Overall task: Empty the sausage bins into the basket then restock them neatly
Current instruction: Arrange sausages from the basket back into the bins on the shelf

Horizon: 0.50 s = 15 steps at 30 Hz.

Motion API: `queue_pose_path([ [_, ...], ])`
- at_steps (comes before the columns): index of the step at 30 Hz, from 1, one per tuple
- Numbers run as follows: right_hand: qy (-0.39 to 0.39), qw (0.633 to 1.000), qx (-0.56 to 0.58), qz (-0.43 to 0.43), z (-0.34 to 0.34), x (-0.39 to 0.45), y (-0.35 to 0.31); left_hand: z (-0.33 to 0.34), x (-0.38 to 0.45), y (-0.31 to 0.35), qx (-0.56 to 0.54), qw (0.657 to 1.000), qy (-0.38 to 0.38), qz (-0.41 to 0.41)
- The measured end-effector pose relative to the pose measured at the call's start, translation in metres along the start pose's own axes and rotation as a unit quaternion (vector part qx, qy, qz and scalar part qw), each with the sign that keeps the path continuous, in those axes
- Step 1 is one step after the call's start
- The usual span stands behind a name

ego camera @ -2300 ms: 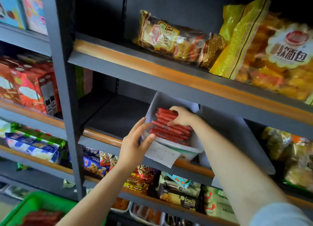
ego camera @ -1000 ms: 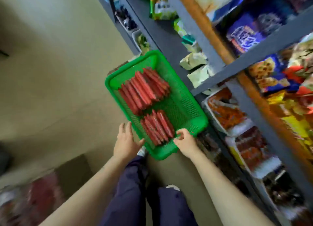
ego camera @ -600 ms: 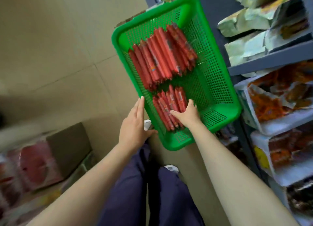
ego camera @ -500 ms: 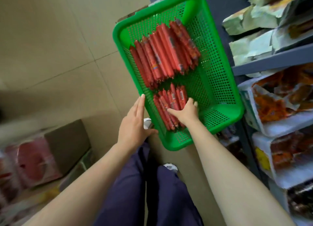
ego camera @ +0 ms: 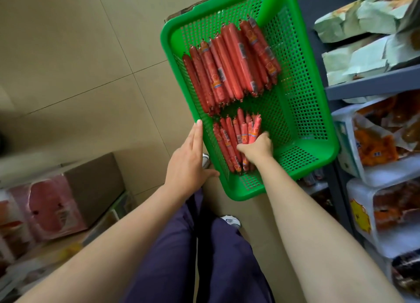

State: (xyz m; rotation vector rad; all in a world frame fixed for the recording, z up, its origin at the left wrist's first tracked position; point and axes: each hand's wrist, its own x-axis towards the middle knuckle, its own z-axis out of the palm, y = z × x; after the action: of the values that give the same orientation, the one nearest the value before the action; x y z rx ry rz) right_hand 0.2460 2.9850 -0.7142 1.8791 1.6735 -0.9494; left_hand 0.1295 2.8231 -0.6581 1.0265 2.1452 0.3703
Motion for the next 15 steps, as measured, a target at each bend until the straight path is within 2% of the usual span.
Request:
queue_pose_path([
  [6,-0.027,0.994,0.098,0.024,-0.007,-0.007,0.007,0.003,-0.004,-0.001,-0.047,0.999,0.018,-0.003],
  [10,-0.046,0.975,0.215,0.036,-0.006,-0.017,0.014,0.004,-0.006,-0.002,-0.07,0.997,0.03,-0.004],
  [15,-0.104,0.937,0.333,0.033,-0.024,-0.044,0.023,0.0,-0.006,0.006,-0.078,0.991,0.053,-0.091],
])
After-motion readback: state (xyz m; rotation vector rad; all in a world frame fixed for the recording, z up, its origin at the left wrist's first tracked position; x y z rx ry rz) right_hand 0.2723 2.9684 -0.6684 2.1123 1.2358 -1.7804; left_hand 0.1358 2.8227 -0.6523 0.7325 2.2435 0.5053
